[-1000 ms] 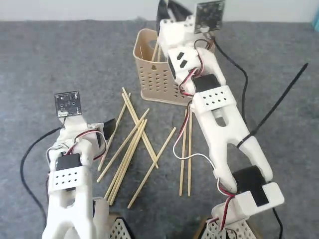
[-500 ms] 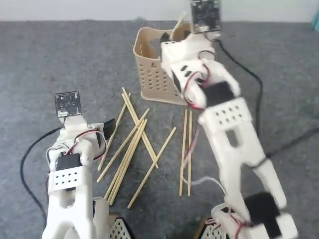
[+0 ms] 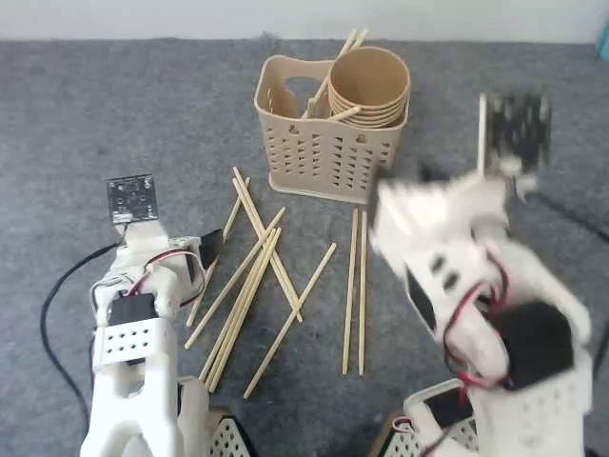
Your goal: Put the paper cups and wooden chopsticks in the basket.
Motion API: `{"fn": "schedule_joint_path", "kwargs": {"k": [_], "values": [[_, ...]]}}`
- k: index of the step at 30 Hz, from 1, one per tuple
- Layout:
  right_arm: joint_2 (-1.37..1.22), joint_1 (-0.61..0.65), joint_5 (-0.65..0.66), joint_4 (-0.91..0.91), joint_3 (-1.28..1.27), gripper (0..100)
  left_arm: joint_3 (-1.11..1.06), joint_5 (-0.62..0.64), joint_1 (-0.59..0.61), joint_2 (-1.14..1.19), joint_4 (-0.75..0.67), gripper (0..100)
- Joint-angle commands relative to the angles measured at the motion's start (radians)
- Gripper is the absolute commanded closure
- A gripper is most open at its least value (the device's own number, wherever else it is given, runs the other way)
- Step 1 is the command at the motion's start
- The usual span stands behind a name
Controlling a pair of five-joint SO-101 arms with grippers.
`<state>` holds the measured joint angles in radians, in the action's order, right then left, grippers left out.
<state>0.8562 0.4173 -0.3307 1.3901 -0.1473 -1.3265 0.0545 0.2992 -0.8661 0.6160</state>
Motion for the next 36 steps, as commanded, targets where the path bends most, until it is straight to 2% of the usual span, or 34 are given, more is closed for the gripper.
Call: {"fn": "schedule_joint_path", "kwargs": {"k": [1,5,11,16,20,22,30,36], "values": [[0.130,-0.093,-0.028,0.131,-0.252,83.5,0.018,-0.008,-0.054,0.006,0.032,67],[0.223,-0.236,-0.012,-0.047,-0.528,99.1,0.070,-0.006,-0.060,0.054,0.100,67],[0.340,-0.260,-0.011,-0.252,-0.905,97.3,0.268,-0.011,-0.063,0.338,0.163,67],[0.414,-0.260,-0.011,-0.503,-1.217,99.0,0.423,-0.137,-0.146,0.578,0.164,67],[0.475,-0.248,-0.011,-0.671,-1.386,99.0,0.555,-0.176,-0.186,0.743,0.164,67],[0.513,-0.243,-0.011,-0.654,-1.399,99.0,0.631,-0.172,-0.187,0.825,0.192,67],[0.694,-0.242,-0.011,-0.513,-1.407,99.0,1.003,-0.170,-0.183,1.154,0.445,67],[0.835,-0.182,-0.011,-0.495,-1.487,99.0,1.153,-0.173,-0.152,1.252,0.506,69]]}}
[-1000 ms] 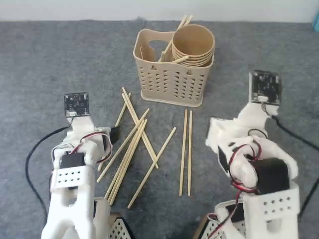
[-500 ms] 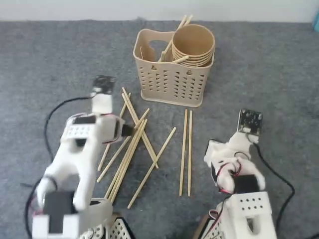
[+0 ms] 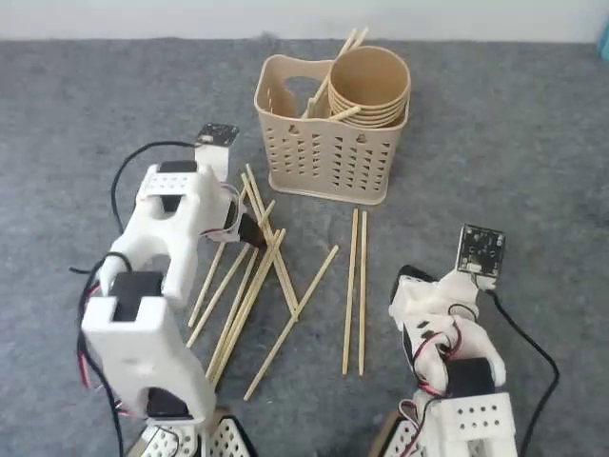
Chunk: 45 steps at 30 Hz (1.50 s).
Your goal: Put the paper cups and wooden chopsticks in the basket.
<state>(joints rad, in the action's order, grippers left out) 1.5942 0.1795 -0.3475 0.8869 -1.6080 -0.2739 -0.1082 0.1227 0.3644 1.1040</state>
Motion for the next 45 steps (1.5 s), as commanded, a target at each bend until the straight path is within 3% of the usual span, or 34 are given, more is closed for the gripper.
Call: {"fn": "schedule_joint_path", "kwargs": {"k": [1,6,7,23,34,38,45], "values": [[0.122,0.061,0.006,0.010,-0.040,99.0,0.105,-0.014,0.032,0.023,0.017,72],[0.225,0.062,0.006,0.033,-0.077,99.0,0.104,-0.018,0.028,0.032,0.014,98],[0.225,0.065,0.006,0.039,-0.077,99.0,0.104,-0.029,0.026,0.032,0.017,100],[0.220,0.062,0.006,0.039,-0.077,99.0,0.108,-0.081,-0.037,0.012,0.130,99],[0.220,0.065,0.006,0.039,-0.077,99.0,0.048,-0.080,-0.032,-0.397,0.264,99],[0.216,0.096,0.006,0.051,-0.077,98.7,-0.101,-0.064,-0.018,-0.559,0.143,99],[0.209,0.222,0.101,0.116,-0.077,98.7,-0.527,0.097,-0.023,-0.824,-0.324,99]]}}
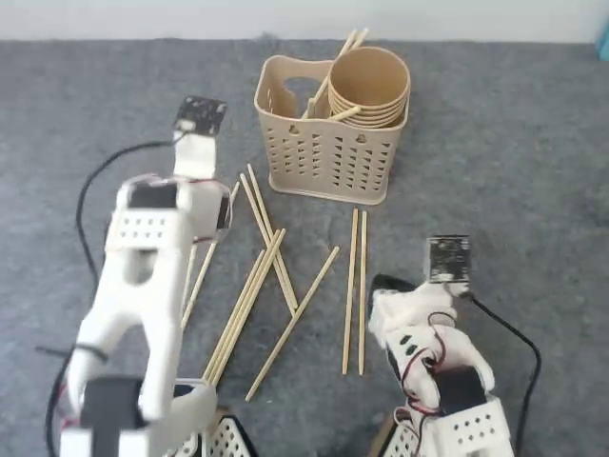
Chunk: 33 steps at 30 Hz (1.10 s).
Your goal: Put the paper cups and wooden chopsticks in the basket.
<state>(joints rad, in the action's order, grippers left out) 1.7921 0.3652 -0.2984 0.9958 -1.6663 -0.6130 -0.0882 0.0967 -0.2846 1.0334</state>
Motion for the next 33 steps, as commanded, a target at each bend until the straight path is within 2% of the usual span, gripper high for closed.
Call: {"fn": "schedule_joint_path", "kwargs": {"k": [1,8,12,20,22,27,30,33], "values": [[0.012,0.036,0.054,0.007,-0.018,98.7,-0.242,0.097,0.003,-0.206,-0.316,99],[0.008,0.041,0.052,0.015,0.040,98.7,-0.624,0.267,0.014,-0.384,-0.798,99],[0.008,0.042,0.052,0.015,0.072,98.8,-0.736,0.304,0.014,-0.433,-0.948,99],[-0.002,0.082,0.063,0.021,0.107,99.0,-0.753,0.298,0.014,-0.453,-0.959,99],[-0.050,0.082,0.100,0.036,0.147,99.0,-0.754,0.296,0.014,-0.453,-0.959,99],[-0.332,0.082,0.153,0.036,0.311,99.0,-0.766,0.296,0.014,-0.459,-0.964,99],[-0.549,0.085,0.132,0.004,0.405,98.6,-0.766,0.296,0.014,-0.459,-0.964,99],[-0.757,0.084,0.075,-0.119,0.456,95.0,-0.768,0.296,0.014,-0.459,-0.964,99]]}}
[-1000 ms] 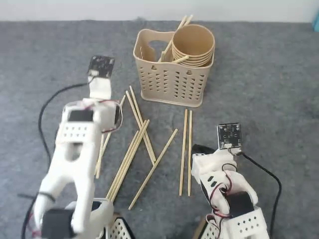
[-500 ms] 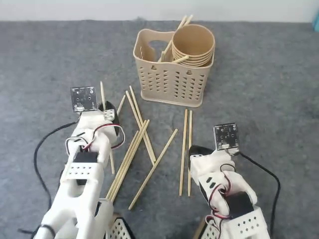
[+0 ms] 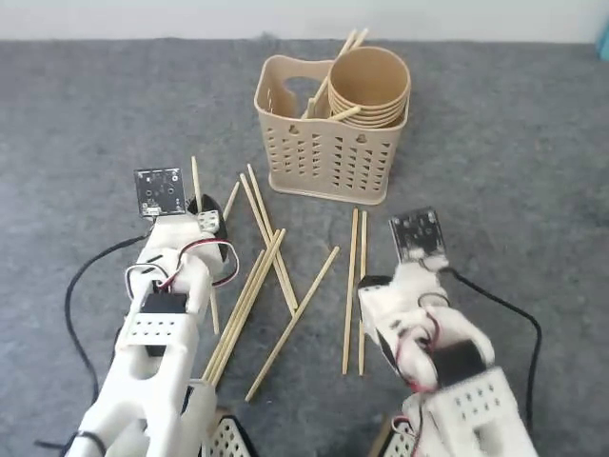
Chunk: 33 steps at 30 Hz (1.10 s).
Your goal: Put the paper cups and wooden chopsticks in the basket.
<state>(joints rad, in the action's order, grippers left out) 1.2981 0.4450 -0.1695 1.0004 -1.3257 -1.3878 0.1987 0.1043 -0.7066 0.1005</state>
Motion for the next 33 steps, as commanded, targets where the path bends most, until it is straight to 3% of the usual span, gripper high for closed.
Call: {"fn": "schedule_joint_path", "kwargs": {"k": [1,5,16,22,26,33], "values": [[-0.331,0.004,-0.087,-0.171,0.124,91.6,0.007,0.009,0.006,-0.037,-0.031,99],[-0.581,0.027,-0.183,-0.343,0.180,80.5,0.007,0.008,0.014,-0.037,-0.031,99],[-1.188,0.027,-0.209,-0.565,0.411,84.2,0.010,0.008,0.021,-0.031,-0.032,99],[-1.221,-0.012,-0.212,-0.464,0.474,84.7,0.008,0.008,0.023,-0.031,-0.032,99],[-1.221,-0.013,-0.212,-0.456,0.474,99.1,0.007,0.008,0.021,-0.029,-0.032,99],[-1.138,-0.015,-0.215,-0.321,0.437,99.1,0.005,0.008,0.021,-0.029,-0.032,99]]}}
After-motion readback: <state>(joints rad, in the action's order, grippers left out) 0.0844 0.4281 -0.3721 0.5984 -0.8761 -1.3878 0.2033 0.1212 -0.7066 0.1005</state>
